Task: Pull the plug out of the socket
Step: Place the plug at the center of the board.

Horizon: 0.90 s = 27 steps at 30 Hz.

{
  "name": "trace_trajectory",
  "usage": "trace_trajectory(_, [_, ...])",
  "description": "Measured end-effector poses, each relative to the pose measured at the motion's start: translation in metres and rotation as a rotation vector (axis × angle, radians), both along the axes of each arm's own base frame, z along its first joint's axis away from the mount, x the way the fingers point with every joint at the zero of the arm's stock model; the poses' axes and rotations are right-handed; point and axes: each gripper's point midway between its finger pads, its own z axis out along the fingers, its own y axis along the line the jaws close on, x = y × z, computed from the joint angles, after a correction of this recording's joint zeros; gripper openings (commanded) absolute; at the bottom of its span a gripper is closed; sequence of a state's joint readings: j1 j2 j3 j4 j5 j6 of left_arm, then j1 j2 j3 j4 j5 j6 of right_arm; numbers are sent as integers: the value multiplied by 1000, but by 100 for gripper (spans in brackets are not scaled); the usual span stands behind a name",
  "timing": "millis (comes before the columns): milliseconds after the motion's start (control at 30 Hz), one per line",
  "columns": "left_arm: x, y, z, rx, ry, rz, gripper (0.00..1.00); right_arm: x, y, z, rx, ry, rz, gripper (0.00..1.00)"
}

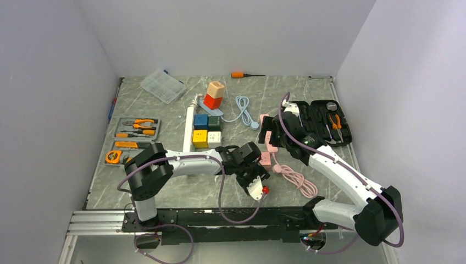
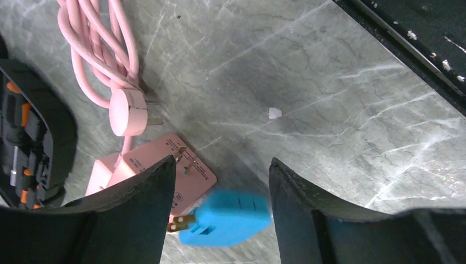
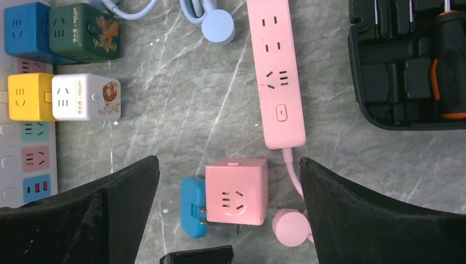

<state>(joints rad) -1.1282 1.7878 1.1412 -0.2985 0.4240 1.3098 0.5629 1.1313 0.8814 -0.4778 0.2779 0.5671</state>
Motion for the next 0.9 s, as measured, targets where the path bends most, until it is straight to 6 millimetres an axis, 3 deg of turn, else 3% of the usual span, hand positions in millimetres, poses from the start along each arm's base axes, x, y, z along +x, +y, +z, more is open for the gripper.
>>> trace_trajectory(67, [1,0,-1,13,9,24,74,0,-1,1,2,-4,-2,100])
trace_trajectory(200, [7,3,6,28,13,87,76,0,-2,3,-1,-9,-1,100])
trace_trajectory(267, [11,10,15,36,21,132,89,0,-3,4,-2,-13,0,100])
trace_trajectory(300, [12,14,21,40,30,154,90,0,-3,4,-3,-14,2,100])
trace_trajectory(400, [25,23,58,28,68,253,90,0,-3,5,-6,-18,6,100])
trace_trajectory(500, [54,29,112,-34,129,388,90,6,-3,10,3,-42,-13,100])
trace_trajectory(567, [75,43,142,-63,168,505,90,16,-6,19,4,-68,-33,100])
trace_trajectory(633, [113,69,167,-114,187,672,90,15,-4,20,-3,-69,-19,100])
trace_trajectory(700, [150,105,175,-146,208,857,90,14,-2,18,-16,-60,-5,100])
trace_trajectory(800, [194,164,168,-161,262,1125,90,15,-2,15,-32,-44,3,100])
trace_trajectory(900, [215,211,146,-145,330,1335,90,16,-1,15,-37,-38,6,100])
